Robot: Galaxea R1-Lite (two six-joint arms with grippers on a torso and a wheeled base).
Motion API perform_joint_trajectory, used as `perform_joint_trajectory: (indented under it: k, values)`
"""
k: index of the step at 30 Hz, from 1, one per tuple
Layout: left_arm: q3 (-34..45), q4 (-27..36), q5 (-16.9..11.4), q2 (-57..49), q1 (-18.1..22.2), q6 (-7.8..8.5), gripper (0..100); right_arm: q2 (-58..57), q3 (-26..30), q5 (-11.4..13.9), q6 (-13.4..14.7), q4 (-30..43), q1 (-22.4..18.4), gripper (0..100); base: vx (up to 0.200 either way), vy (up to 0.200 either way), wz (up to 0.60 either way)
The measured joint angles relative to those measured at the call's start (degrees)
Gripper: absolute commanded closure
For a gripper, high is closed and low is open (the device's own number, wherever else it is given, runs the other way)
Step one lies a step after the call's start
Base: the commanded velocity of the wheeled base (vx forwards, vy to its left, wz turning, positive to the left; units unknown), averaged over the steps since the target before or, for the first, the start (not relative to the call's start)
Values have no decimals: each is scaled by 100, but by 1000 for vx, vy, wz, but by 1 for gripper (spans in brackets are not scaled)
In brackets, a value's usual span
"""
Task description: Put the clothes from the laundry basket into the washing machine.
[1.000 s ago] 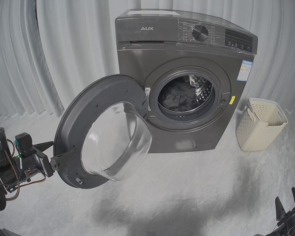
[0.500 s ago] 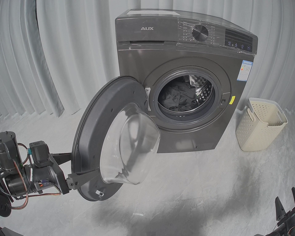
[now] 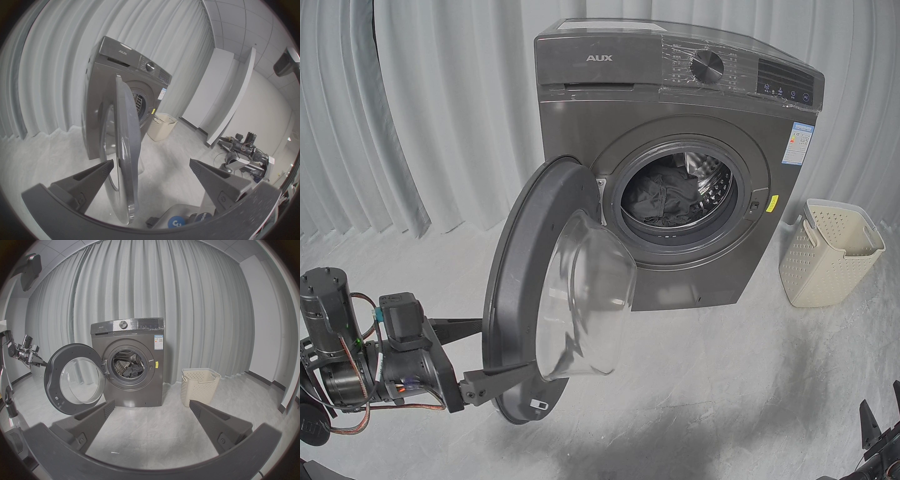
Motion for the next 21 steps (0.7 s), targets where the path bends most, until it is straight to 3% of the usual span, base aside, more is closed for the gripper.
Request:
perform_joint_trajectory:
  k: [4, 10, 13, 17, 21]
  values:
    - [-108, -144, 35, 138, -232, -276, 0, 0, 0, 0, 0, 0, 0, 0, 0, 0, 0]
    - [-69, -363, 158, 96, -268, -369, 0, 0, 0, 0, 0, 0, 0, 0, 0, 0, 0]
    - [5, -400, 205, -121, -199, -508, 0, 0, 0, 0, 0, 0, 0, 0, 0, 0, 0]
    - [127, -341, 241, -553, 68, -640, 0, 0, 0, 0, 2, 0, 0, 0, 0, 0, 0]
    - [228, -183, 271, -894, 650, -596, 0, 0, 0, -2, 0, 0, 0, 0, 0, 0, 0]
